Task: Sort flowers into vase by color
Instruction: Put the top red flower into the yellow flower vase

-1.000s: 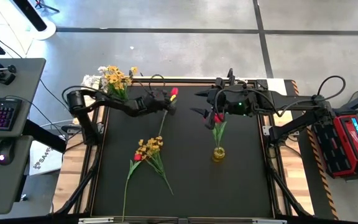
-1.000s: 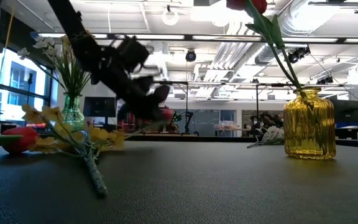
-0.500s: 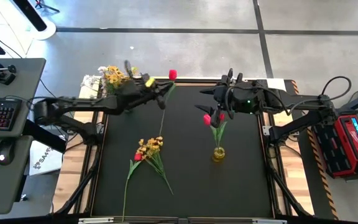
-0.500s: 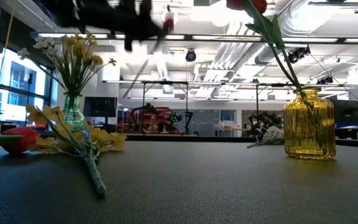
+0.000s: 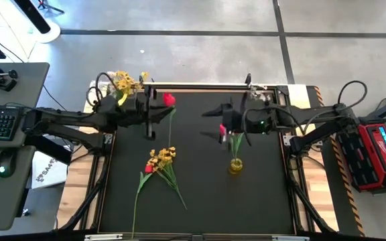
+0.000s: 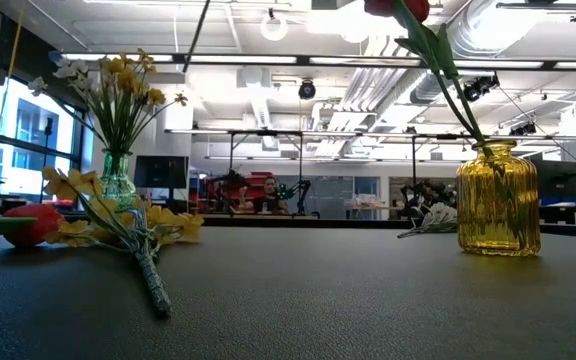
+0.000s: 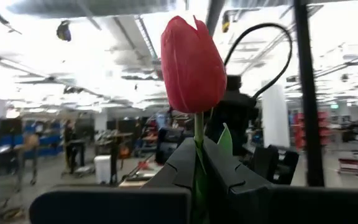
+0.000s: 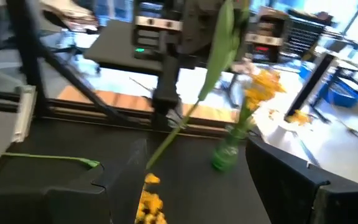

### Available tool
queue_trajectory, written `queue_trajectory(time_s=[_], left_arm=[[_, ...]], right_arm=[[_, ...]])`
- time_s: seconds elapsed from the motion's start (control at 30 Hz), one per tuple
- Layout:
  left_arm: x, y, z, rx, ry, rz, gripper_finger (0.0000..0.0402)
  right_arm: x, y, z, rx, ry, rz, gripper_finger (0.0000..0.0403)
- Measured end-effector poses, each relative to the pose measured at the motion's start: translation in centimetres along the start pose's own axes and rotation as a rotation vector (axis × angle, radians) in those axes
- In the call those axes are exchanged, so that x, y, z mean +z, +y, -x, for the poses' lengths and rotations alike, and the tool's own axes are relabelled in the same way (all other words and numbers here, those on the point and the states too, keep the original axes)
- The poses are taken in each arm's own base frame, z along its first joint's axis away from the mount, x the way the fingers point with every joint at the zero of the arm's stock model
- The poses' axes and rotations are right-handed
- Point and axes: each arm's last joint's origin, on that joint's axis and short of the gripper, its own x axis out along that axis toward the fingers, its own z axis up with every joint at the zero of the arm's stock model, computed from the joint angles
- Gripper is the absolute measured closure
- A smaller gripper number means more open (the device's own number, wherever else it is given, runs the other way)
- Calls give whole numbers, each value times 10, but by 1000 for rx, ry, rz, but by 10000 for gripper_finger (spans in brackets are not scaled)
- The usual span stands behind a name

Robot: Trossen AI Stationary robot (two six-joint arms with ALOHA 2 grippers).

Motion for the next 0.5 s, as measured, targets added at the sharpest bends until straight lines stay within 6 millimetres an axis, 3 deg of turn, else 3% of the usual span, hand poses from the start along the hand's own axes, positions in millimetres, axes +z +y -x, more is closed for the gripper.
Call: queue_trajectory(time_s=[0.3, 0.5], left_arm=[[8, -28, 1, -100, -75, -16, 399], [-1, -45, -3, -159, -70, -19, 399]], right_arm=[[-1, 29, -34, 100, -99, 36, 144], [-10, 43, -63, 110, -141, 6, 144]])
